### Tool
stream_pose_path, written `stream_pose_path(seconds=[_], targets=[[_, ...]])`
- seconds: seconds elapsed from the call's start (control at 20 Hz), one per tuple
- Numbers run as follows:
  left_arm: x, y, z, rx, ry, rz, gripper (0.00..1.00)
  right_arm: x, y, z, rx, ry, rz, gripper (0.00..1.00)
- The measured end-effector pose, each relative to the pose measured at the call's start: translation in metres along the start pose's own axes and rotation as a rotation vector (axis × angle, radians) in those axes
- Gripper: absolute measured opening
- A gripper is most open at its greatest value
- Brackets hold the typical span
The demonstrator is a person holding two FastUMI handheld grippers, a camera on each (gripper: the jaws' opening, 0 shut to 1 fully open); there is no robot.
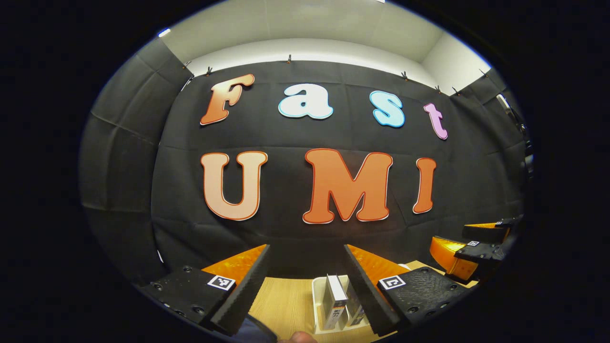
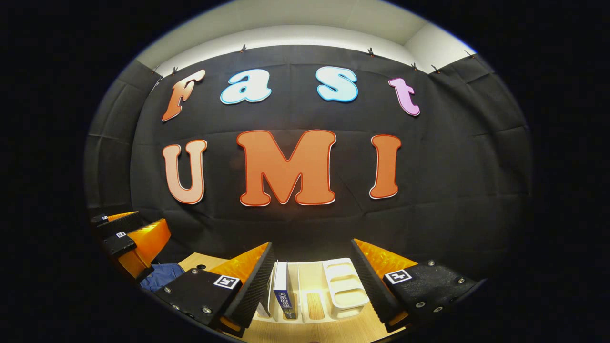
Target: Open the schoolbag, grab two books from the bookshelf and put them into the schoolbag.
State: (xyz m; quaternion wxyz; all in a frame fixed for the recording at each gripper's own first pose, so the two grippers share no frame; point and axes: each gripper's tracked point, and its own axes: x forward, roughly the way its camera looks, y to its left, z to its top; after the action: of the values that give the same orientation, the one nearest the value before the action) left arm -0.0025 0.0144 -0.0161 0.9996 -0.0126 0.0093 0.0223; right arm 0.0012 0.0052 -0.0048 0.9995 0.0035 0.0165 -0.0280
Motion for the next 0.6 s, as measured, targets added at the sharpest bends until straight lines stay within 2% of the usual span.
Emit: stream_pose_path(seconds=[0.05, 0.3, 0.55, 0.6], targets=[[0.001, 0.0, -0.001, -0.002, 0.002, 0.001, 0.93, 0.0, 0.001, -0.002, -0.003, 0.005, 0.001, 0.95], [0.002, 0.011, -0.002, -0.004, -0.007, 0.039, 0.94, 0.003, 0.003, -0.009, -0.012, 0.028, 0.003, 0.95], [0.001, 0.009, -0.009, -0.004, 0.007, 0.028, 0.96, 0.007, 0.007, -0.018, -0.01, 0.052, 0.014, 0.95], [0.001, 0.011, -0.01, -0.004, 0.008, 0.031, 0.94, 0.007, 0.008, -0.018, -0.012, 0.053, 0.016, 0.95]])
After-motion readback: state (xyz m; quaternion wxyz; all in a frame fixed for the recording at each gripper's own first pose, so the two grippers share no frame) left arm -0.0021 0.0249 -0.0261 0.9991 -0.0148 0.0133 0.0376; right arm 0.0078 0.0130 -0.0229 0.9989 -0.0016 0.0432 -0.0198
